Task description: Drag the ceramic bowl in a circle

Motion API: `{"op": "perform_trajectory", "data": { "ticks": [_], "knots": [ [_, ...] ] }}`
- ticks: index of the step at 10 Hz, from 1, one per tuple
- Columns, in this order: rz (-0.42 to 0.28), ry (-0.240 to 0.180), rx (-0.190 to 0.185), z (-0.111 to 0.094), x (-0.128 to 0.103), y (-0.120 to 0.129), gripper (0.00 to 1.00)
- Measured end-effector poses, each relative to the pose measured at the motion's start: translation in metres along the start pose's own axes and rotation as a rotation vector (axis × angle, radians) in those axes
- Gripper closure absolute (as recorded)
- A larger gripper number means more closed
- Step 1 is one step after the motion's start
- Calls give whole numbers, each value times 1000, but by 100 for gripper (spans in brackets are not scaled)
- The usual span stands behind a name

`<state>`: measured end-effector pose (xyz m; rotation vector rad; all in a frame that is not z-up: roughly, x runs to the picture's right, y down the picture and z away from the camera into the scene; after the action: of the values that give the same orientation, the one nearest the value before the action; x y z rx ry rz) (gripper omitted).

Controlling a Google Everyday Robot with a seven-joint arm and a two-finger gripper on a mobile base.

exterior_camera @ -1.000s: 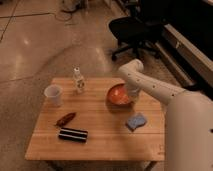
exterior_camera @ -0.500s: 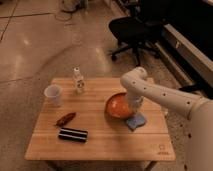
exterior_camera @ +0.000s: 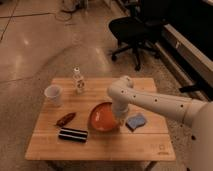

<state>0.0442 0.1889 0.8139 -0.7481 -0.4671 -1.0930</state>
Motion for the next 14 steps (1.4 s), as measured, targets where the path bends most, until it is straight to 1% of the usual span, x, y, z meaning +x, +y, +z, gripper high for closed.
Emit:
{"op": "perform_trajectory", "data": {
  "ticks": [1, 3, 5, 7, 10, 12, 14],
  "knots": [
    [-12, -2, 7, 2, 0, -12, 100],
    [-21, 13, 27, -2, 16, -42, 100],
    [-12, 54, 35, -14, 42, -62, 100],
    [8, 89, 38, -25, 66, -70, 100],
    [46, 149, 32, -42, 102, -78, 100],
    [76, 178, 18, -46, 120, -78, 100],
    [115, 189, 4, -44, 135, -67, 100]
  ]
}}
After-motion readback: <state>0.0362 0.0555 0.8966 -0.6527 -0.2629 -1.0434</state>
